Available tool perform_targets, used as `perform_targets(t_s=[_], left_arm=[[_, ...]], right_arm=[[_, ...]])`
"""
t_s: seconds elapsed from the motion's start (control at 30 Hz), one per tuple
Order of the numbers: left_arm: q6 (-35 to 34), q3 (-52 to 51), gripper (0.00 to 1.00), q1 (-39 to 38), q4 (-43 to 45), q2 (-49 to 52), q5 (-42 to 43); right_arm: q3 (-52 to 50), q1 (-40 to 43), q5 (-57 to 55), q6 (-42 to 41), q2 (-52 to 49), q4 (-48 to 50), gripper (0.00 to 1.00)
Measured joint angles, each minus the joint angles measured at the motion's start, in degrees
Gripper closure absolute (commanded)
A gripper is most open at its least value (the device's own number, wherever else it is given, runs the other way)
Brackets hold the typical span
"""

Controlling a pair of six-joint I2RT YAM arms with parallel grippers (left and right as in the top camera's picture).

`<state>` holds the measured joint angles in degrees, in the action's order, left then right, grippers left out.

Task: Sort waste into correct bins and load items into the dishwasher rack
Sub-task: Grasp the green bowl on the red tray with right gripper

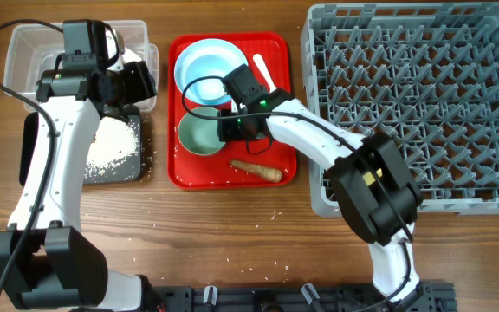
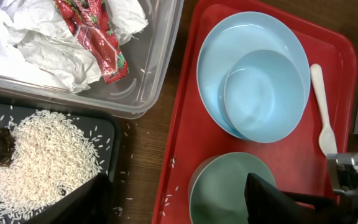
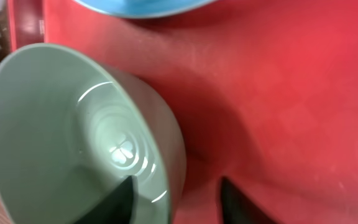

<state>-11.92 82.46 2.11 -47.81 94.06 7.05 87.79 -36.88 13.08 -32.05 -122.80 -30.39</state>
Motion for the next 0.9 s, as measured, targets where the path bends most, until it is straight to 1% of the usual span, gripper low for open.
perform_targets(t_s=[0.03,0.07,0.1,0.13,0.2,0.23,0.27,0.37,0.5,0.53,0.57,0.6,0.63,0.73,0.77,0.8,0.9], left_arm=[[0.00,0.00,0.26,0.00,0.00,0.00,0.00],[0.02,0.00,0.22,0.00,0.00,0.00,0.00],[-0.02,0.00,0.20,0.00,0.00,0.00,-0.04],[-0.17,0.00,0.14,0.00,0.00,0.00,-0.17],[-0.33,0.00,0.09,0.00,-0.02,0.00,-0.81],[-0.50,0.00,0.03,0.00,-0.02,0.00,-1.03],[-0.59,0.00,0.00,0.00,-0.02,0.00,-1.22],[-0.79,0.00,0.00,0.00,0.00,0.00,-1.27],[-0.79,0.00,0.00,0.00,0.00,0.00,-1.27],[-0.81,0.00,0.00,0.00,-0.02,0.00,-1.27],[-0.81,0.00,0.00,0.00,-0.04,0.00,-1.27],[-0.81,0.00,0.00,0.00,-0.02,0.00,-1.27],[-0.81,0.00,0.00,0.00,0.00,0.00,-1.27],[-0.81,0.00,0.00,0.00,0.00,0.00,-1.27],[-0.81,0.00,0.00,0.00,-0.02,0.00,-1.27],[-0.81,0.00,0.00,0.00,-0.02,0.00,-1.25],[-0.81,0.00,0.00,0.00,-0.17,0.00,-1.42]], right_arm=[[0.00,0.00,0.00,-0.20,-0.07,-0.02,0.86],[0.00,0.00,0.00,-0.42,-0.07,0.11,0.94],[0.00,0.00,0.00,-0.81,-0.04,0.09,0.96],[0.00,0.00,-0.02,-0.68,-0.07,-0.07,0.96],[0.00,0.20,-0.02,-1.33,-0.04,-0.50,0.96],[0.00,0.52,0.07,-1.51,-0.04,-1.29,0.96],[0.00,1.22,0.20,-1.57,0.04,-2.01,0.96],[-0.04,4.55,-0.04,-1.51,2.78,-5.79,0.96],[-0.09,12.46,-4.68,0.44,16.44,-10.58,0.96],[-0.09,14.23,-7.58,0.66,20.20,-11.78,0.96],[0.04,17.05,-13.27,0.87,25.68,-13.09,0.96],[0.17,18.14,-16.31,1.01,27.69,-13.73,0.96],[0.35,19.26,-21.86,1.31,29.79,-14.67,0.96],[0.46,21.03,-42.77,3.82,30.69,-15.08,0.96],[0.46,21.29,-48.92,5.60,29.38,-13.46,0.95],[0.44,21.35,-56.17,9.53,26.80,-9.86,0.96],[0.37,21.35,-67.28,23.12,18.75,5.75,0.96]])
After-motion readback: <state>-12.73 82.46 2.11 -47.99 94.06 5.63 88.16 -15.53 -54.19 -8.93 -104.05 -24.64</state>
